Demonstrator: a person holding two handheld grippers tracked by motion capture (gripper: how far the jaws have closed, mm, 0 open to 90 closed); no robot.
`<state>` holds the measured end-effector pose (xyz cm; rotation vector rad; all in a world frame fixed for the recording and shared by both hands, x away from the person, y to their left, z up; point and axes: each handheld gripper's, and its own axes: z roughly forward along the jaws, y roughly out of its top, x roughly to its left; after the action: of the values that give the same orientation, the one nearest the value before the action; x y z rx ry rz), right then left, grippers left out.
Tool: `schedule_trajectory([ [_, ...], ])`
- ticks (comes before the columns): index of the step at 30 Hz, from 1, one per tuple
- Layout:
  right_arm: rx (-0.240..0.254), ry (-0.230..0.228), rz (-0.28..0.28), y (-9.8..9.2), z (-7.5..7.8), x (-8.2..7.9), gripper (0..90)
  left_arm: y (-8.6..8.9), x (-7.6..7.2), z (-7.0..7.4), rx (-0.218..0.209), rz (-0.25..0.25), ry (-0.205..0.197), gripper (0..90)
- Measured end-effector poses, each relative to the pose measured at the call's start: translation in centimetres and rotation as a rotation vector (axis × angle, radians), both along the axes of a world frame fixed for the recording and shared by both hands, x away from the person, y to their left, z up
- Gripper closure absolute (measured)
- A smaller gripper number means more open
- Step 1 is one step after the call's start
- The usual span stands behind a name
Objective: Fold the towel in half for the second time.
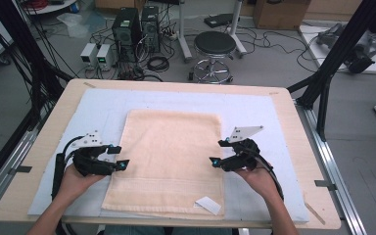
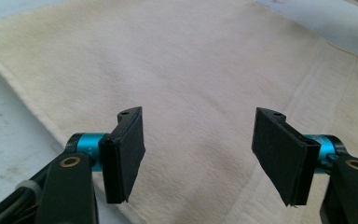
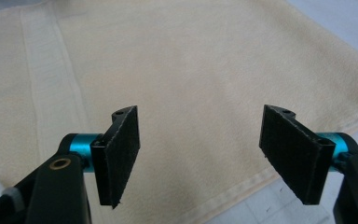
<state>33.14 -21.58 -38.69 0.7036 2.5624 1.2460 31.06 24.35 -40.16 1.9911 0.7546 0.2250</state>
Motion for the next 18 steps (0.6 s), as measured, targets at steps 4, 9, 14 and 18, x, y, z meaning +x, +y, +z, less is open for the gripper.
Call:
schedule_trajectory([
  [4, -0.002, -0.005, -0.001, 0.5, 0.7, 1.2, 27.7, 0.1, 1.3, 0.8, 0.008, 0.025, -0.019, 34.5],
  [9, -0.016, -0.02, -0.012, 1.1, 1.7, 3.5, 27.1, 0.1, 3.5, 2.1, 0.02, 0.056, -0.041, 34.7],
  [14, -0.006, -0.003, -0.061, 0.6, 2.0, 6.2, 27.1, 0.3, 6.5, 2.5, -0.015, 0.078, -0.004, 34.2],
  [18, -0.023, 0.026, -0.102, 0.4, 1.3, 7.9, 27.5, 0.5, 8.9, 2.1, -0.004, 0.13, 0.008, 34.8],
])
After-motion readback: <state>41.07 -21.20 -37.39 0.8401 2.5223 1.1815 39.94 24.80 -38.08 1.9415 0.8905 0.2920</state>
